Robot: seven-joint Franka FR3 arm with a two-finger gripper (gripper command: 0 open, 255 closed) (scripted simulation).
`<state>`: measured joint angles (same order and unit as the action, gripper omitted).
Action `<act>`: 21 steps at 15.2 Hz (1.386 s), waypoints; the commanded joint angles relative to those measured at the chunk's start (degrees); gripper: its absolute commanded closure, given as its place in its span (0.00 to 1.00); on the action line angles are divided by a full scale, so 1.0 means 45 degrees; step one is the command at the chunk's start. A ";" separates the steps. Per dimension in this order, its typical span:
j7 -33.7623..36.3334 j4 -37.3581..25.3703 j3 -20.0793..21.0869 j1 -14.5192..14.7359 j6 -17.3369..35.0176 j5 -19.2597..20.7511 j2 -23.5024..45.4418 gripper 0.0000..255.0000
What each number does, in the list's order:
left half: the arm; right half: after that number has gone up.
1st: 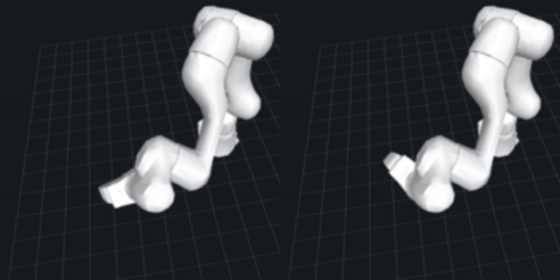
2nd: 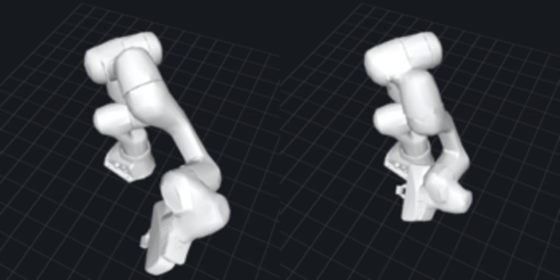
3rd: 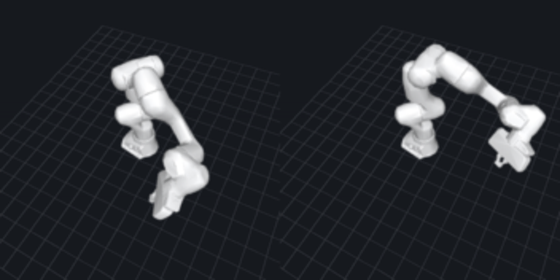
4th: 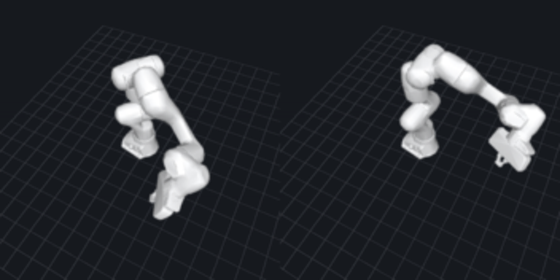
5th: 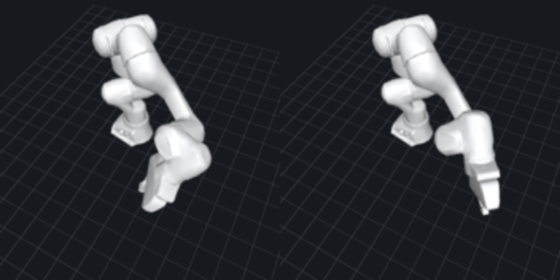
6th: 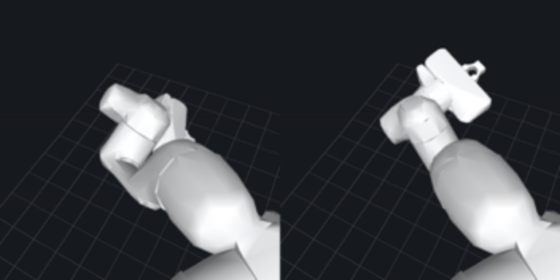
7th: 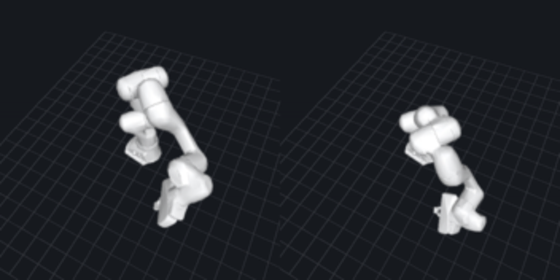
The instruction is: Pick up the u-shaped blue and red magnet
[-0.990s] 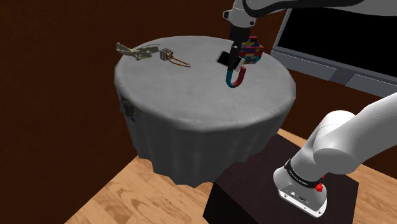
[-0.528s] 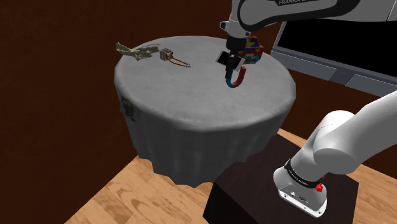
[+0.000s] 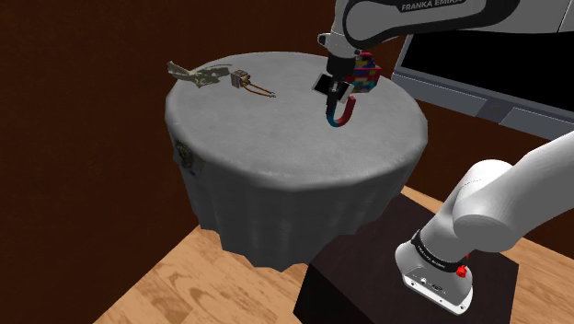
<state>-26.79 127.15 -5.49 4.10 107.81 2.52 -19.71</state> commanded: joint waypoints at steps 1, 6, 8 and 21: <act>0.0001 0.0009 0.0002 0.0002 -0.0002 -0.0003 0.0005 1.00; 0.0001 -0.0312 0.0012 0.0007 -0.0354 -0.0008 -0.0025 1.00; -0.0002 -0.0637 0.0021 0.0010 -0.0698 -0.0013 -0.0045 1.00; -0.0033 -0.2620 0.0058 0.0031 -0.2603 -0.0047 0.0033 1.00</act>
